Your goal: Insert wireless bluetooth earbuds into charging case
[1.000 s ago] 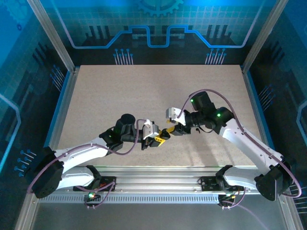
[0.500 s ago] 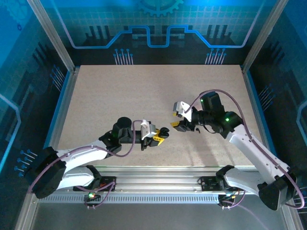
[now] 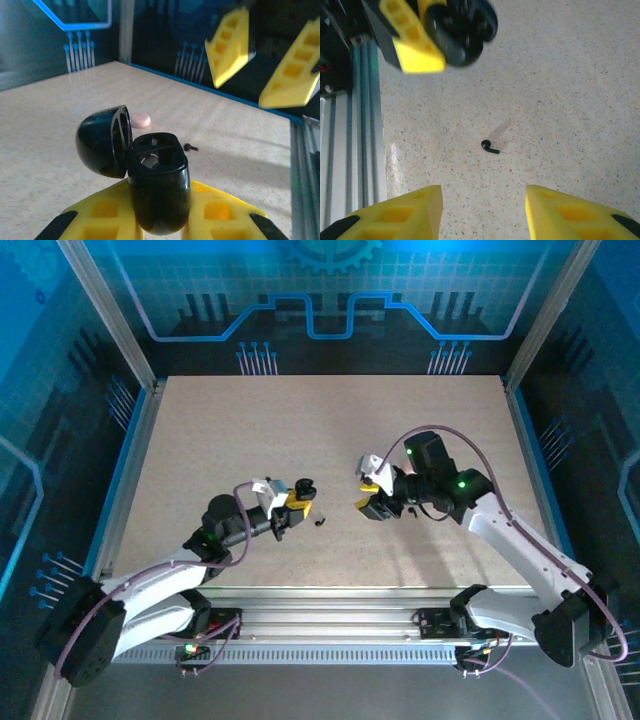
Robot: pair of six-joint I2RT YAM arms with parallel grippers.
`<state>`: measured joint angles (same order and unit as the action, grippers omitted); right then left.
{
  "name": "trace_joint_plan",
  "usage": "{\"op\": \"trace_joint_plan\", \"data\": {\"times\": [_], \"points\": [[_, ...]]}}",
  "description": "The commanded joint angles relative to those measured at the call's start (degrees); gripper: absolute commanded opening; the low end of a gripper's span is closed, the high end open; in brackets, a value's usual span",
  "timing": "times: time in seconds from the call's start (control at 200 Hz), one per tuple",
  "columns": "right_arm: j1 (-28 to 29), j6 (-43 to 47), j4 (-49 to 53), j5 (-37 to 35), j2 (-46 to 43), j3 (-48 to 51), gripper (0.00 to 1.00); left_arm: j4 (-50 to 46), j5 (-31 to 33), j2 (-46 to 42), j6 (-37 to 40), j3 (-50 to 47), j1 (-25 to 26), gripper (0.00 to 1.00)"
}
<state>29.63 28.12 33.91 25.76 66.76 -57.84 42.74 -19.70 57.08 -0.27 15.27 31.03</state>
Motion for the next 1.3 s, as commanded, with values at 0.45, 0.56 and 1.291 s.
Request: {"op": "trace_joint_plan", "data": {"times": [0.45,0.56,1.291], "points": [[9.58,40.21,14.61,-6.56,34.18,-20.51,0.4,-7.29,9.03,-12.9,-2.02,-5.8,-7.53,0.13],[10.39,43.58,15.8,-6.33,40.77,-24.38,0.4,-8.84,10.31,-14.72,-1.5,-6.25,-8.29,0.13],[13.16,52.3,22.07,-7.91,59.12,-37.69,0.3,-12.33,11.72,-17.44,-0.87,-6.65,-9.27,0.14]]}}
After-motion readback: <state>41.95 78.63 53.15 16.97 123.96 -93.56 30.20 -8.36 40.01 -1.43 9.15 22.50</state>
